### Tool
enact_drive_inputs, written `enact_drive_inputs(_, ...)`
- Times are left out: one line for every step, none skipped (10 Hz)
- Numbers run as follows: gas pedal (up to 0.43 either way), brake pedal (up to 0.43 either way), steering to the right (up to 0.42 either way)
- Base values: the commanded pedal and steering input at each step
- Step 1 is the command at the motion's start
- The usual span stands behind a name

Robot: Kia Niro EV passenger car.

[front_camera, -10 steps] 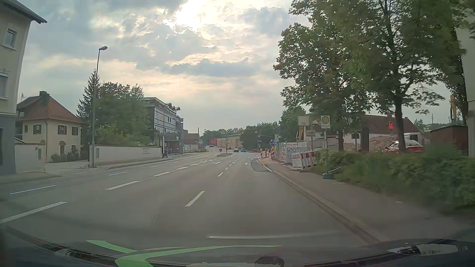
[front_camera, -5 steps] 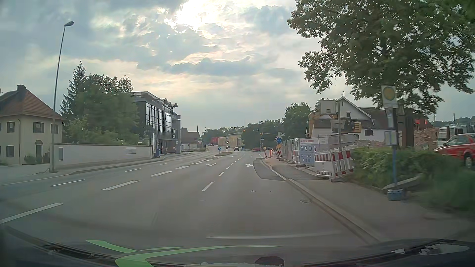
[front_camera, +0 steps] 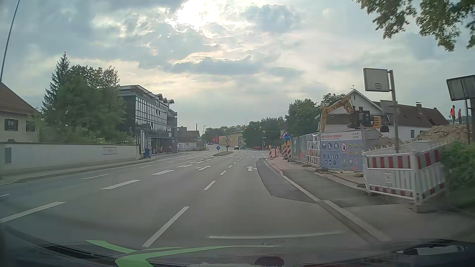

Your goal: Follow the waypoints while adhering to traffic rules and regulations

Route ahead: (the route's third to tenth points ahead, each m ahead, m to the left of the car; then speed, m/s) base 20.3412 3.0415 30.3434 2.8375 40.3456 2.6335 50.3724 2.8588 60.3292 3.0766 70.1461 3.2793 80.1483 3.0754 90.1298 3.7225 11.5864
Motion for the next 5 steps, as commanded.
enact_drive_inputs(0.000,0.226,0.000)
enact_drive_inputs(0.000,0.220,0.000)
enact_drive_inputs(0.000,0.207,0.001)
enact_drive_inputs(0.000,0.201,0.004)
enact_drive_inputs(0.000,0.201,0.004)
